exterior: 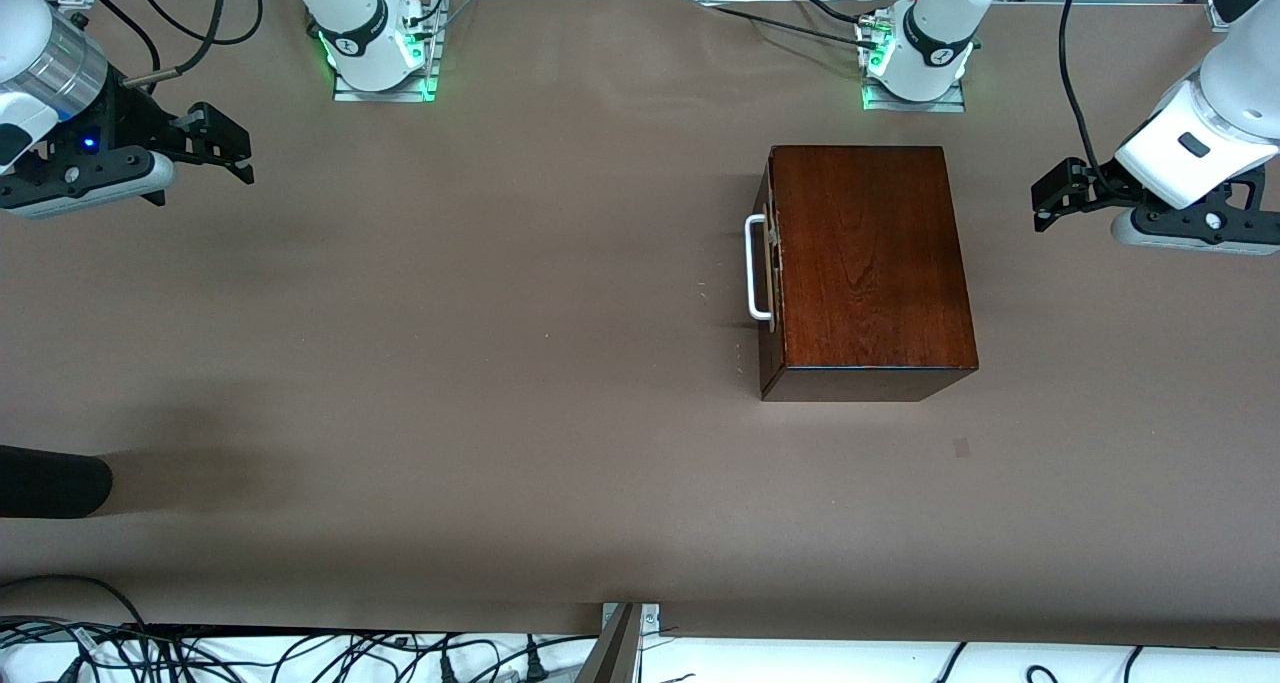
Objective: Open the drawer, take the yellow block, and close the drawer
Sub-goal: 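Move the left gripper toward the white drawer handle of the box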
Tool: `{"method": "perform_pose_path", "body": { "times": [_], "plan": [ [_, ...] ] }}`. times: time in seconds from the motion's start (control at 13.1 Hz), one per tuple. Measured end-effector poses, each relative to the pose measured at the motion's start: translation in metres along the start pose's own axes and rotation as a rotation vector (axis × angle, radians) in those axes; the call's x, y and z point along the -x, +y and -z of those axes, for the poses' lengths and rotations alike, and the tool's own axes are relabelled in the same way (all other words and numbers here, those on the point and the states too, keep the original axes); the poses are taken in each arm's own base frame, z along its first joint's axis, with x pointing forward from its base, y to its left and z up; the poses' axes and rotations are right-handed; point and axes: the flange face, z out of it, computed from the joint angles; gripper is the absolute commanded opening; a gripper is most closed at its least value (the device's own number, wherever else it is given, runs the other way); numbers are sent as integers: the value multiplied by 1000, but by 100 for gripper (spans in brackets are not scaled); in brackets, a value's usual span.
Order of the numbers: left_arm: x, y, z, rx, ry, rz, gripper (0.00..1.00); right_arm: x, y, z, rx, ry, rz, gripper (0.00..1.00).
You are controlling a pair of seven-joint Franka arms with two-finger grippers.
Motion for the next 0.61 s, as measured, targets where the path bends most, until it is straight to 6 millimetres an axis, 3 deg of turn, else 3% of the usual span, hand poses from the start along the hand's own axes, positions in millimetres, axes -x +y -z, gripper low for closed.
{"method": "perform_pose_path", "body": {
  "times": [0.38, 0.61],
  "plan": [
    [0, 8, 1, 0, 0, -14, 100, 0, 1, 0, 0, 0, -2, 100],
    [7, 47, -1, 15, -45, -82, 100, 0, 3, 0, 0, -1, -6, 100]
  ]
}}
